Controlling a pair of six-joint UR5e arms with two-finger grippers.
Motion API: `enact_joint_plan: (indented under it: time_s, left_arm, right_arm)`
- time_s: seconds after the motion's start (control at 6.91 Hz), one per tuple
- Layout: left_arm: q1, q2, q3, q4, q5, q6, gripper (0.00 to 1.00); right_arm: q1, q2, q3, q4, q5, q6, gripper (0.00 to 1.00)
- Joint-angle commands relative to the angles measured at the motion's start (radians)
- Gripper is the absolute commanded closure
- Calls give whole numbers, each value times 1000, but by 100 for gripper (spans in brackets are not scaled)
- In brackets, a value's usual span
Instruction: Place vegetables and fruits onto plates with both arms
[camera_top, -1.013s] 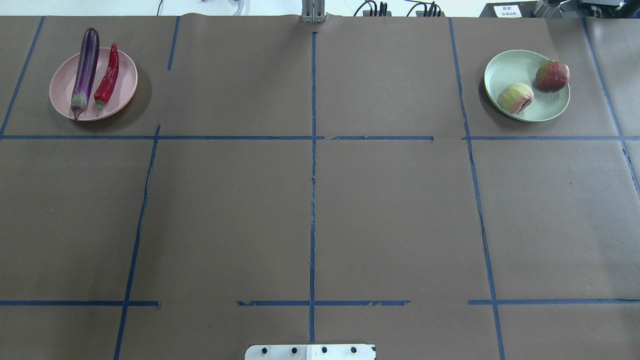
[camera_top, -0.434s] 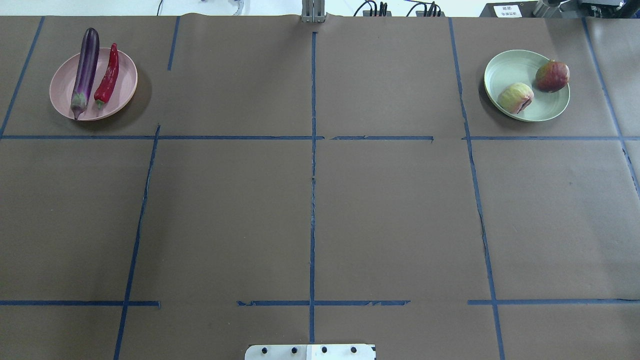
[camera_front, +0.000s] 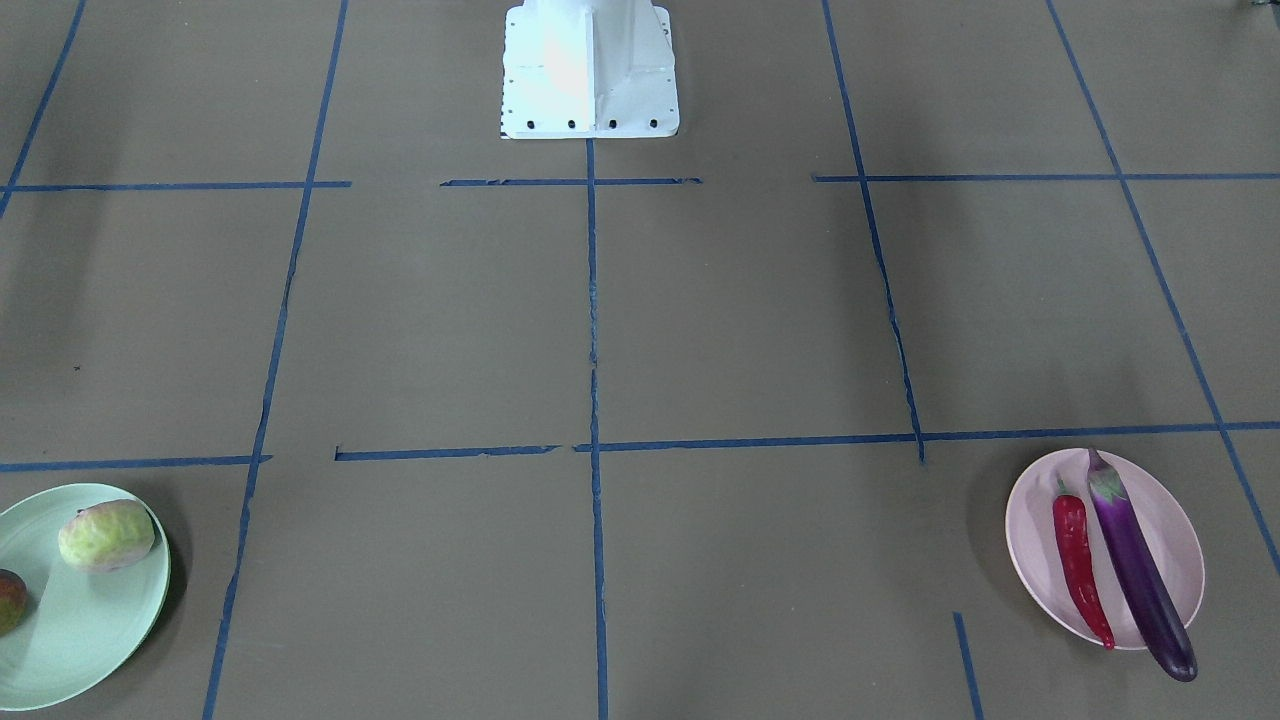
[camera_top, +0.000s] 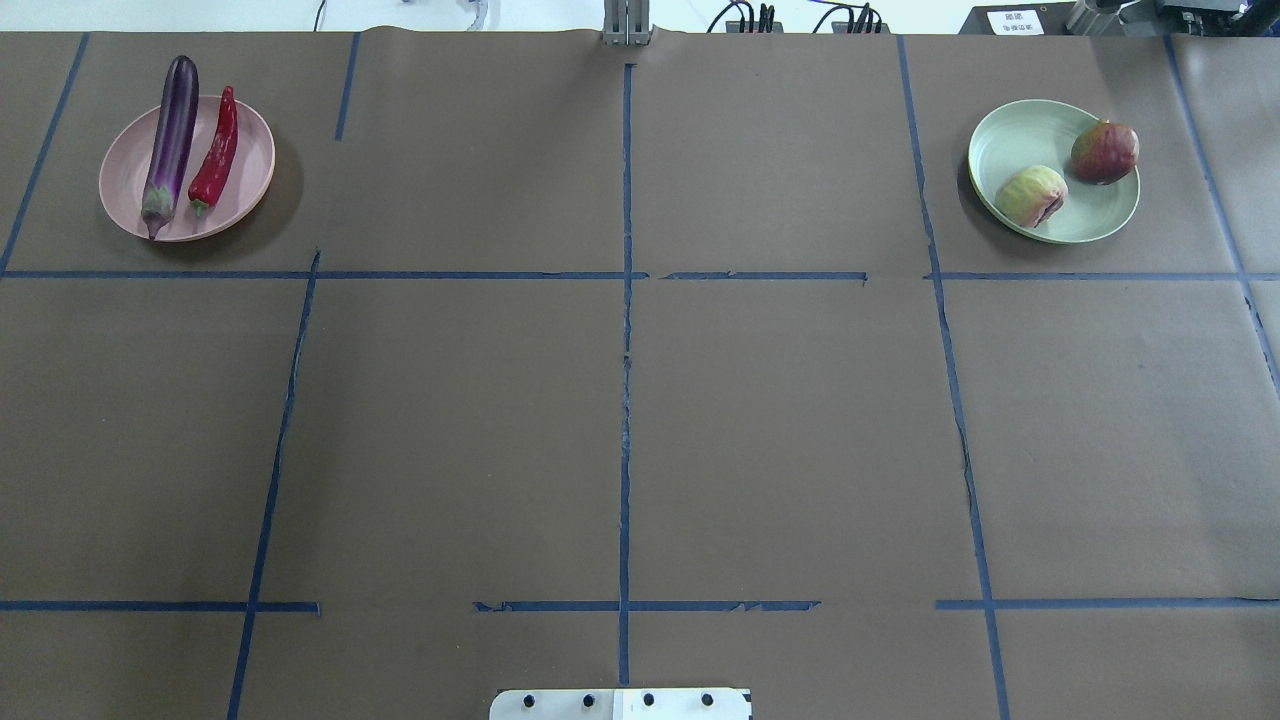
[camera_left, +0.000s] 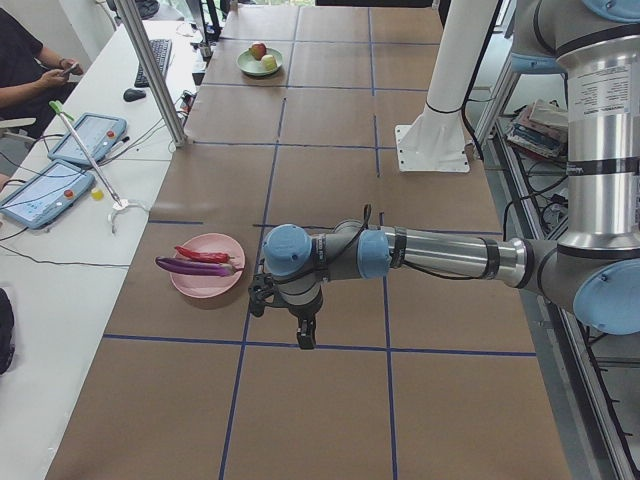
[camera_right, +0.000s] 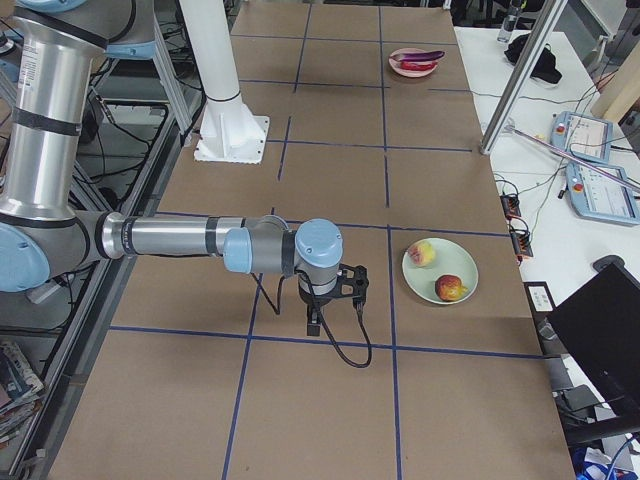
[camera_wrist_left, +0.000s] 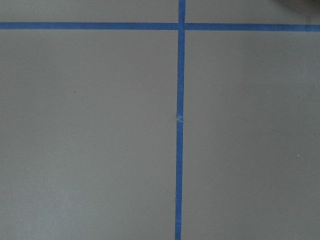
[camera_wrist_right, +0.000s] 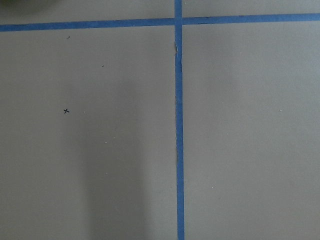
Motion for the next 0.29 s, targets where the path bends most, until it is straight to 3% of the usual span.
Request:
enact_joint_plan:
  time_s: [0.0,0.14]
  left_arm:
    - [17,-11,-2,-1,14,-1,0]
    - [25,-3,-40,13,75,0,0]
  right_arm:
    - [0,0,-2,-1,2,1,0]
    - [0,0,-2,-3,2,1,0]
